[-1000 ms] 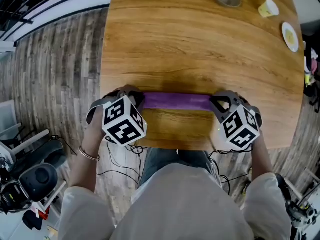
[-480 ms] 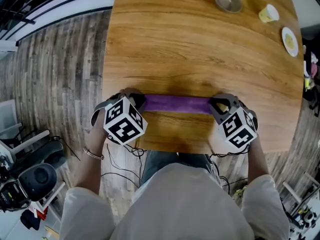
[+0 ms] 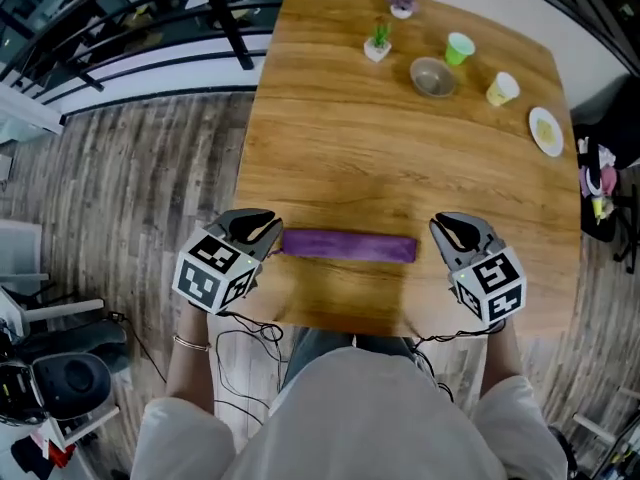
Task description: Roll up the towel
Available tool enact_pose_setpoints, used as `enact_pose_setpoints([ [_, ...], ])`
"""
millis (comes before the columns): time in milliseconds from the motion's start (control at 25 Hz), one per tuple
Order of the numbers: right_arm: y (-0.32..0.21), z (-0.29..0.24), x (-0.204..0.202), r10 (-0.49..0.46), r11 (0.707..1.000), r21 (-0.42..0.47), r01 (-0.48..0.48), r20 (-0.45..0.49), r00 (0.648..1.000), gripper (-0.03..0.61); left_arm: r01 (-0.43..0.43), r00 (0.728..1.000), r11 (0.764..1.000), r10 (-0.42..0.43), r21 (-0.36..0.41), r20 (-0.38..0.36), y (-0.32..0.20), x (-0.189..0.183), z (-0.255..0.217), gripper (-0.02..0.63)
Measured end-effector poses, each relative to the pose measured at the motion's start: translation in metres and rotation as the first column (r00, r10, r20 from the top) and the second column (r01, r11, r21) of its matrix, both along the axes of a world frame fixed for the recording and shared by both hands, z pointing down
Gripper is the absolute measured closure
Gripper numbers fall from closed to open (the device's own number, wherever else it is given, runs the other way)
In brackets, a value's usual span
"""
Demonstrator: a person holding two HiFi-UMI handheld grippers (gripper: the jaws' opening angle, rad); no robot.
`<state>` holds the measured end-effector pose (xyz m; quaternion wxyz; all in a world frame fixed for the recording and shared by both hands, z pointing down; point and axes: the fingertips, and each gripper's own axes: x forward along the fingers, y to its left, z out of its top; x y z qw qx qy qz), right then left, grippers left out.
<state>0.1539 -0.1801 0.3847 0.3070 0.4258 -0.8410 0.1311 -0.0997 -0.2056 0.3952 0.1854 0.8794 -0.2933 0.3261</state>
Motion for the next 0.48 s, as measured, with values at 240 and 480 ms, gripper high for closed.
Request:
enact_pose_setpoints([
  [240,-0.013,-0.131,0.033,0.169,0.920,0.324,-0.221,0.182,0.969,0.538,0.214,0.969,0.922,-0.160,0.323,-0.186,-0.015,-0.008,-0.128,0.565],
  [480,-0.004,-0.242,0.079,0.344,0.667,0.507,-0.546,0.441,0.829,0.563,0.606,0.784,0.660,-0.400,0.444,-0.475,-0.033,-0.037,-0.234,0.569],
])
